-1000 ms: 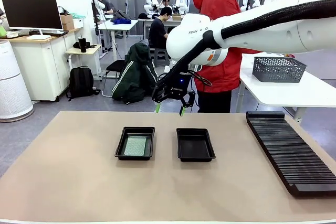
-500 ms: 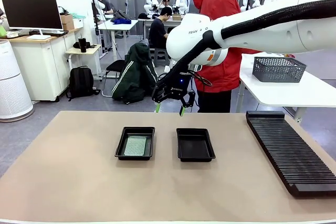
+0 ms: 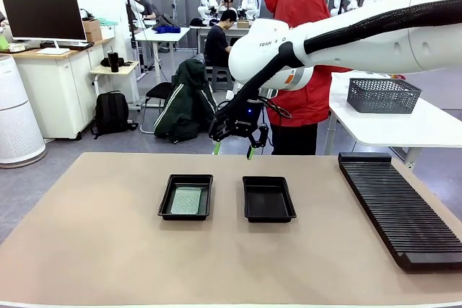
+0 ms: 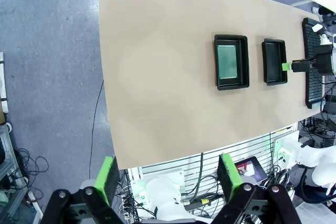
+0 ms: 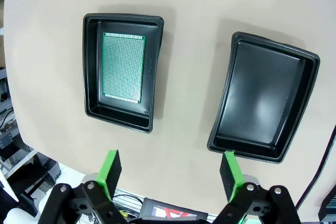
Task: Inspect and transfer BCBs to ESD trays.
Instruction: Pick up the ESD tray and place it on the left side of the table.
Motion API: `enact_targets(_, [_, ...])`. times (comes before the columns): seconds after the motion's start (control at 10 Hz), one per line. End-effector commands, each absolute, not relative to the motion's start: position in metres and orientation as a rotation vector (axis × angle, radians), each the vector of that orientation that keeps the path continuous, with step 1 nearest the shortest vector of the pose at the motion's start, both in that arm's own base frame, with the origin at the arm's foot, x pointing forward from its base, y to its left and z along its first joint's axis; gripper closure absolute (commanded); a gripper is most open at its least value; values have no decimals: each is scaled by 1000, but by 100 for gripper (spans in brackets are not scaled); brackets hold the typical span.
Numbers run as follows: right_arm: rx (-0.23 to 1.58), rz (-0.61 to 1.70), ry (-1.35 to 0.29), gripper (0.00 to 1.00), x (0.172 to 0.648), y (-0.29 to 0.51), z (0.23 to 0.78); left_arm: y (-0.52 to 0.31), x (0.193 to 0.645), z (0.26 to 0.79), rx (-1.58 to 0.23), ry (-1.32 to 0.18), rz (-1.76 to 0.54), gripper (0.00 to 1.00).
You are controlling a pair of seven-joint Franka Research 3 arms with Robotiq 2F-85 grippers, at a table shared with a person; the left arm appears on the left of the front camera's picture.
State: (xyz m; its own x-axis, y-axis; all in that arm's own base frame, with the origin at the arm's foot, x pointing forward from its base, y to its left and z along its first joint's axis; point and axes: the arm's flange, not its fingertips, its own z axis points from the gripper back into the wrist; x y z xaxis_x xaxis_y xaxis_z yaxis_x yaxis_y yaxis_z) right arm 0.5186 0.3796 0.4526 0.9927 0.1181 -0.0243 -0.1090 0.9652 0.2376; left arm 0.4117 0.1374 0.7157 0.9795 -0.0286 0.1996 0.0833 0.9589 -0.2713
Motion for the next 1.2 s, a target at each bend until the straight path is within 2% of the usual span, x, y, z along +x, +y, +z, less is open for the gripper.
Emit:
enact_targets(0.0, [238,121,36,0,518,379,452,138,411,715,-281,-193,-55,0])
enact_targets(1.1, [238,121,36,0,518,379,452,138,411,715,-281,-193,-55,0])
